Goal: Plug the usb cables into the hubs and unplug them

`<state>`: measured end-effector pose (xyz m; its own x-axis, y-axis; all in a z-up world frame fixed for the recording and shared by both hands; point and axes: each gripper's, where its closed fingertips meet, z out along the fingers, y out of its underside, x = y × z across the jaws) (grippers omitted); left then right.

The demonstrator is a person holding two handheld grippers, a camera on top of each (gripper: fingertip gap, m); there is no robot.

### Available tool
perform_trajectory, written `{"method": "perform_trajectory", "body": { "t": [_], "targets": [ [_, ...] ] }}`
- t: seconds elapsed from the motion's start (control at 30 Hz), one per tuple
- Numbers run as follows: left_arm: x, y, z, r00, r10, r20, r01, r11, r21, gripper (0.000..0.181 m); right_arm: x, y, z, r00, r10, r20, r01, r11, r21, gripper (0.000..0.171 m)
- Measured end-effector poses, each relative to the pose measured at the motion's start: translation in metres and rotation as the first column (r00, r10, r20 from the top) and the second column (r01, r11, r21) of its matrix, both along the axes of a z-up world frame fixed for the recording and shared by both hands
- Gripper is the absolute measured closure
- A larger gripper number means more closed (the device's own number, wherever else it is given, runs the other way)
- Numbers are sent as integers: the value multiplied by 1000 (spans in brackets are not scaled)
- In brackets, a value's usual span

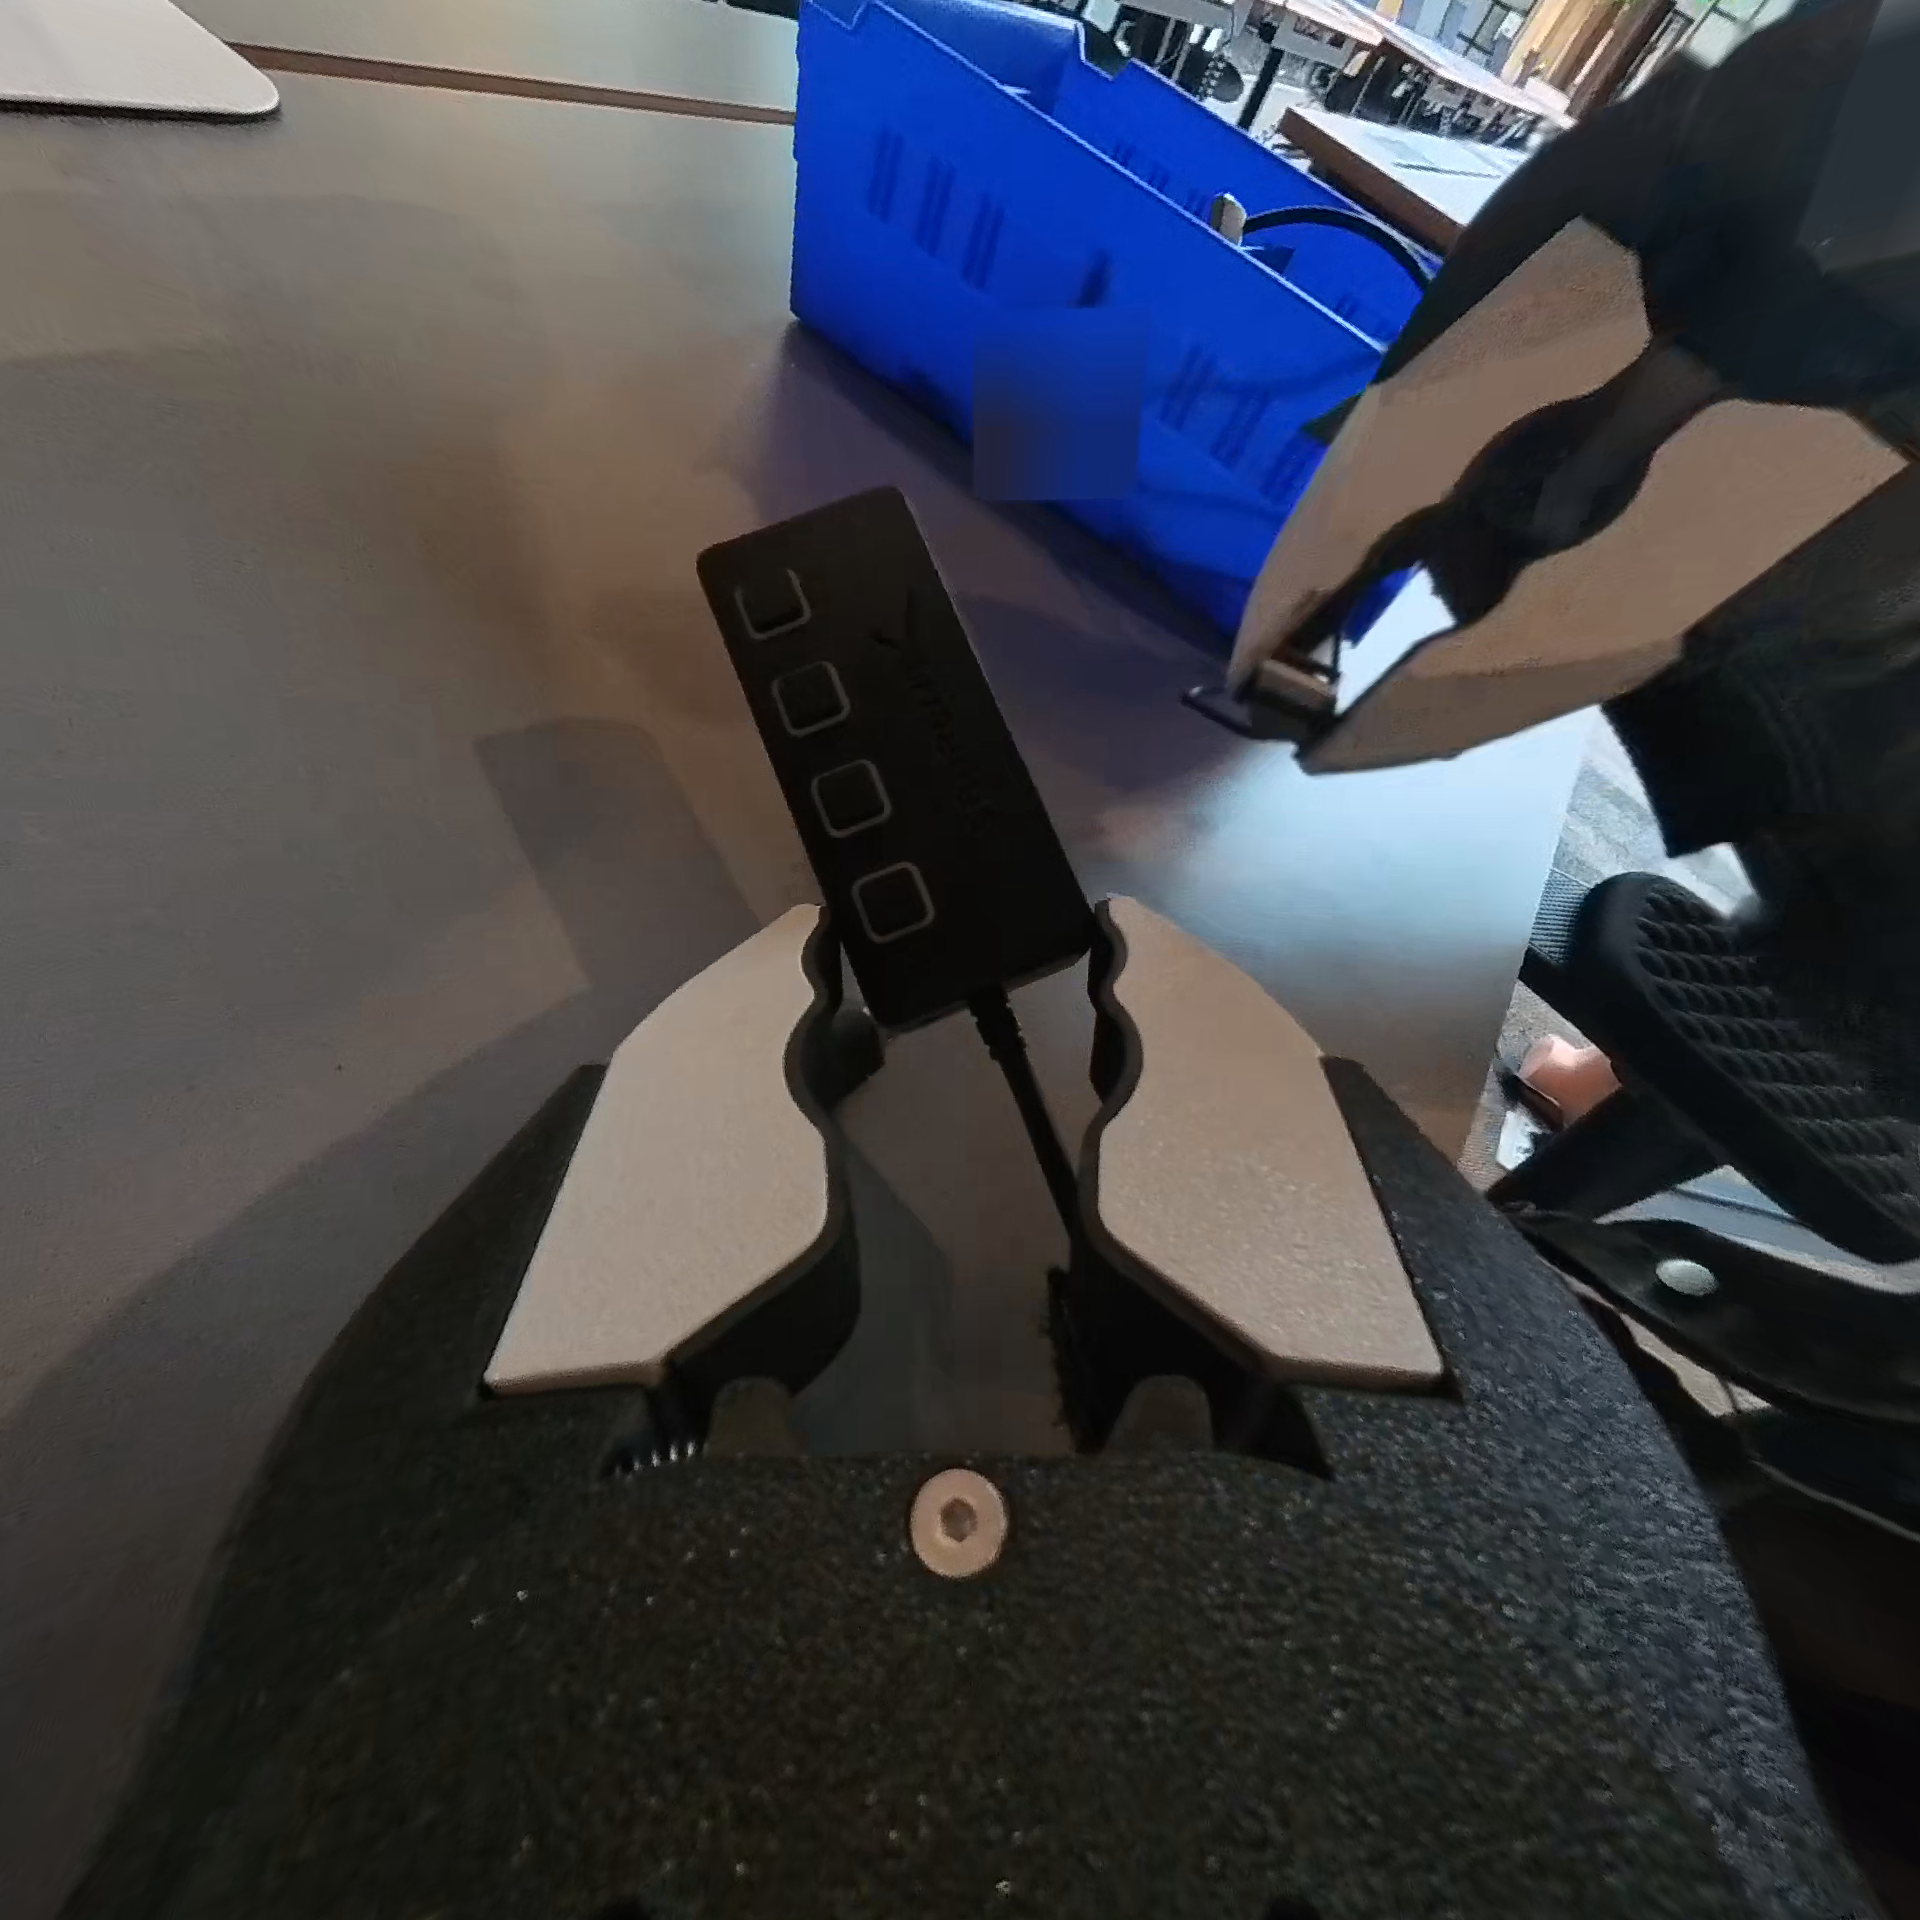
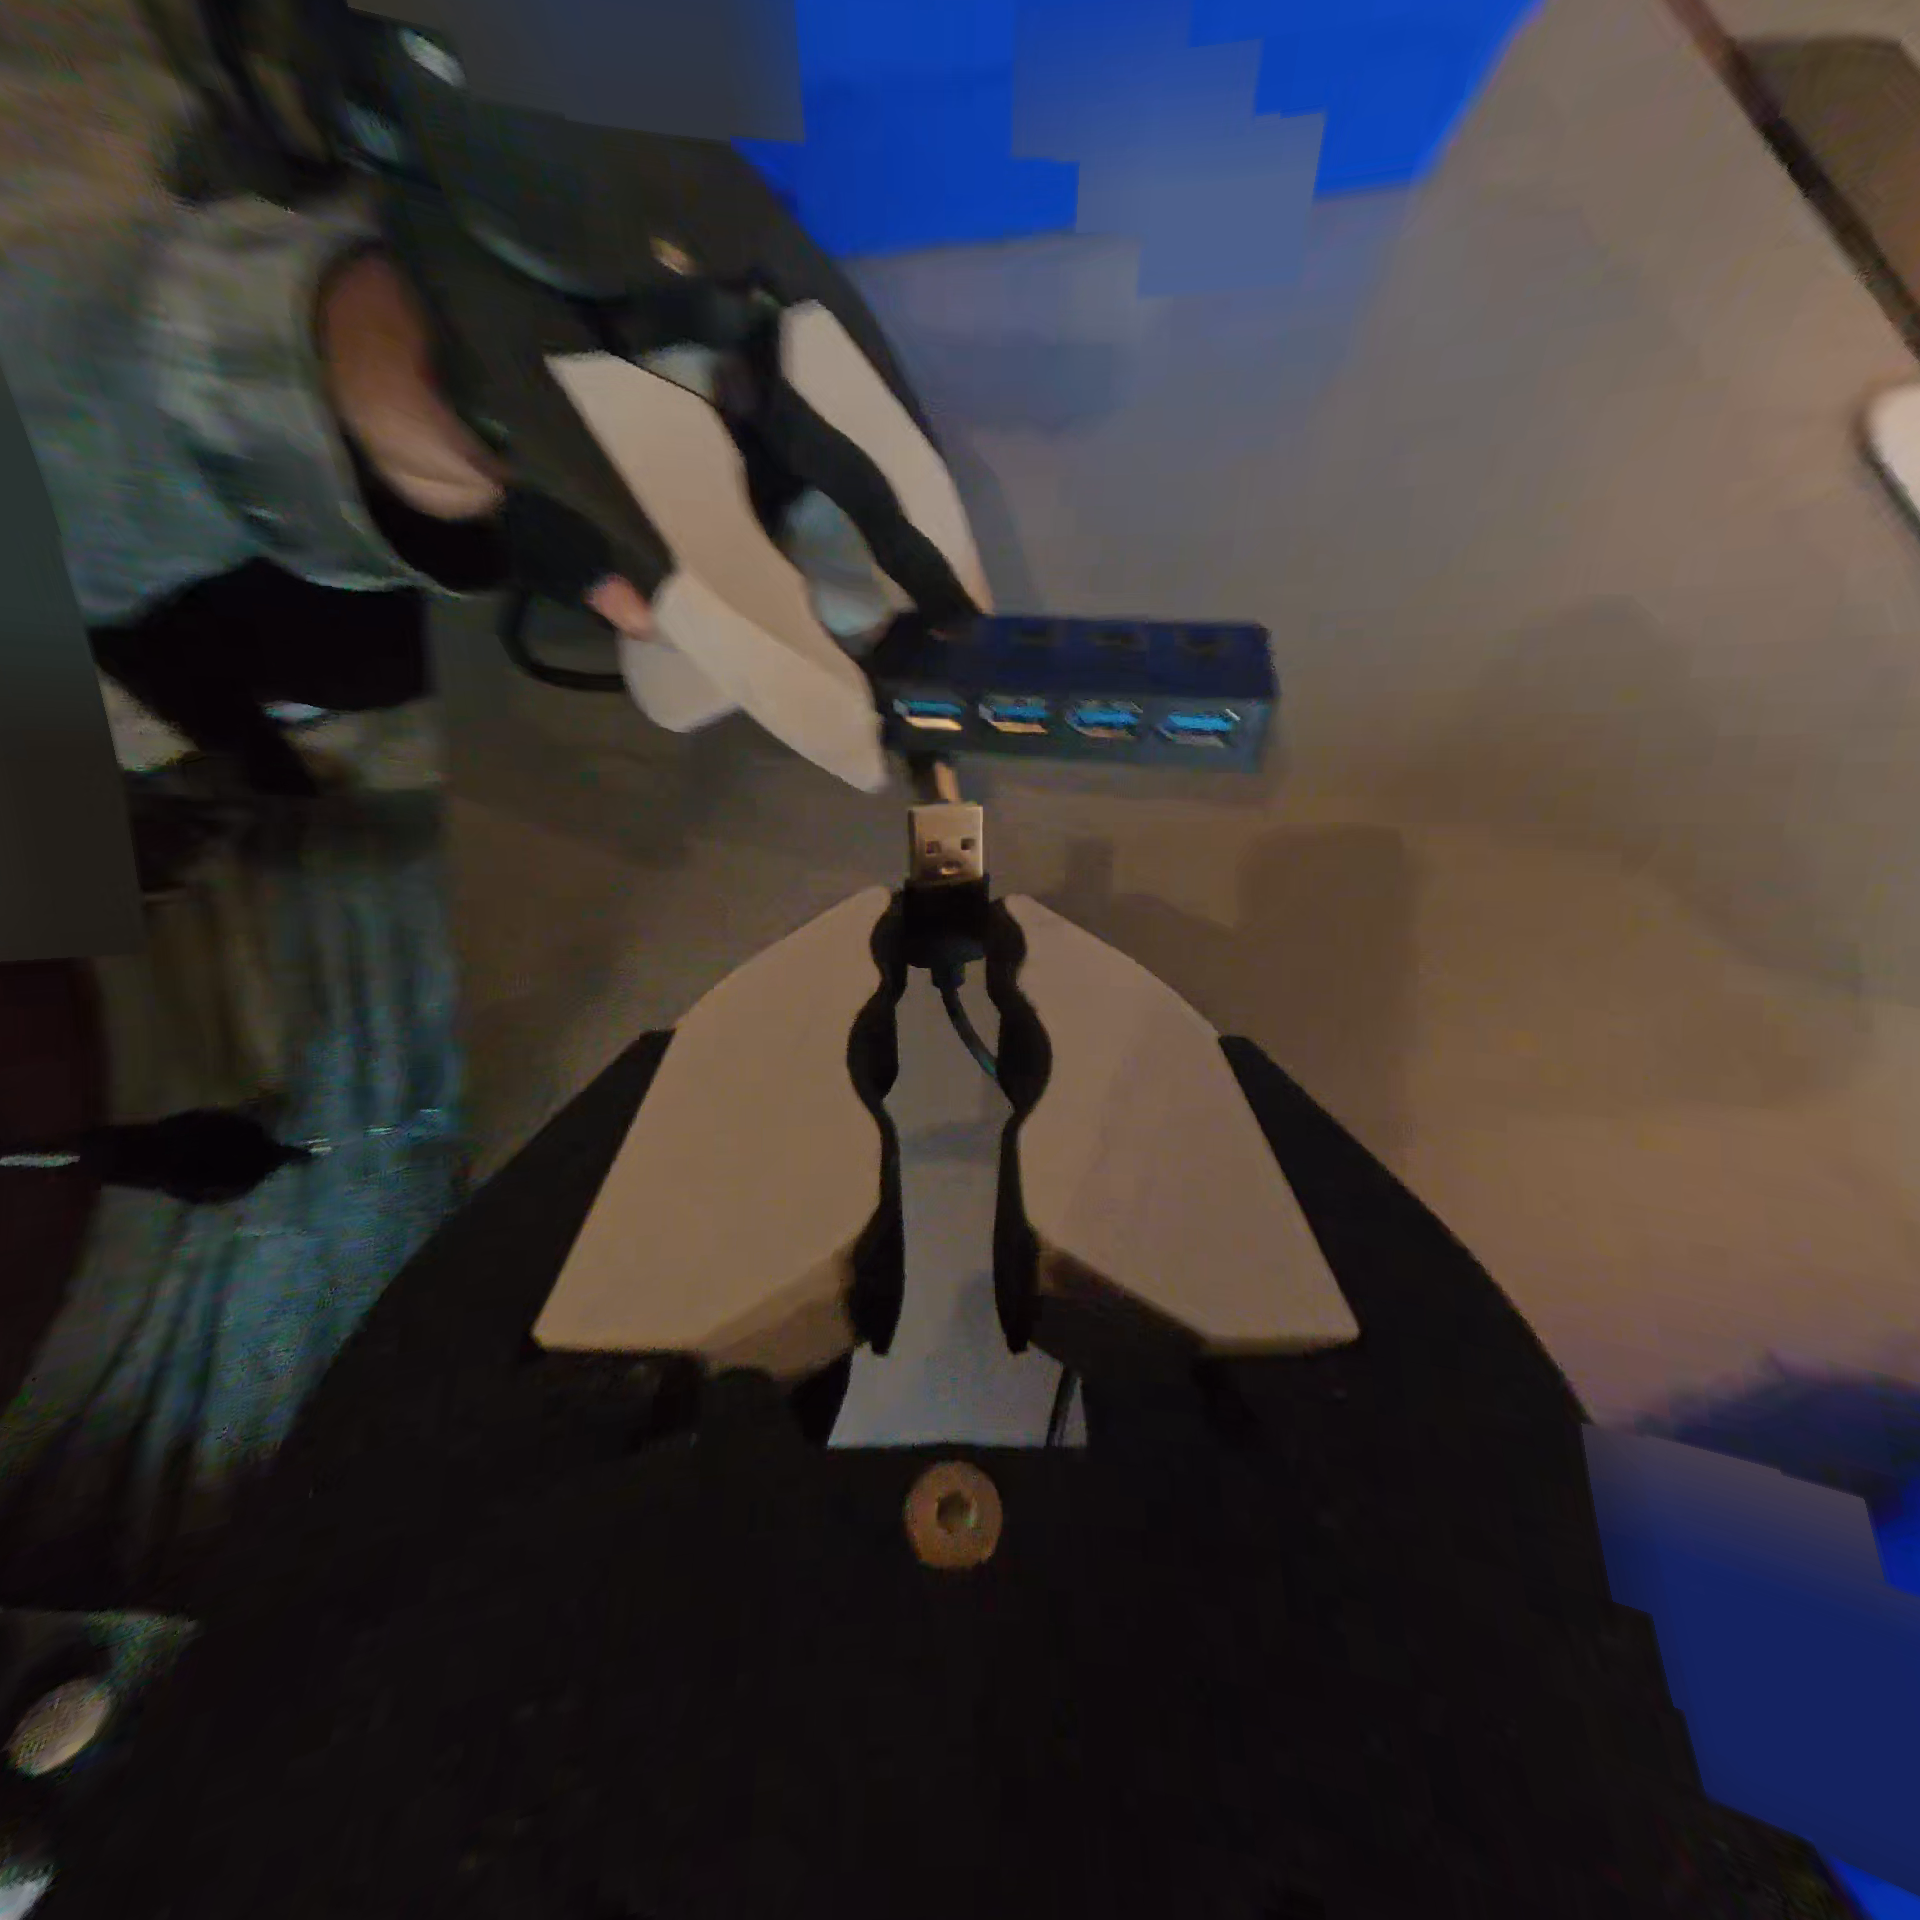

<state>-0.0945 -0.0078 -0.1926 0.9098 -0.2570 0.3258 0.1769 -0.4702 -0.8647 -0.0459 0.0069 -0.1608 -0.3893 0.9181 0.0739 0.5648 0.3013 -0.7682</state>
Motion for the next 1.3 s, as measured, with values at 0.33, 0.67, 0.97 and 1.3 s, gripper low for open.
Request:
{"method": "perform_trajectory", "body": {
  "t": [0.33, 0.67, 0.97, 1.3],
  "targets": [
    [-8, 4, -21, 949, 118, -293, -146, 986, -76, 135, -21, 21, -37, 953, -277, 119, 212, 897, 388, 157],
    [-7, 6, -29, 907, 119, -404, -170, 981, -93, 135, -30, 19, -52, 933, -311, 182, 196, 863, 466, 158],
    [-3, 6, -30, 914, 98, -395, -149, 983, -102, 135, -29, 18, -55, 931, -316, 182, 207, 869, 449, 158],
    [-3, 7, -36, 873, 95, -478, -172, 978, -120, 135, -28, 18, -59, 933, -320, 167, 246, 901, 357, 158]
  ]
}}
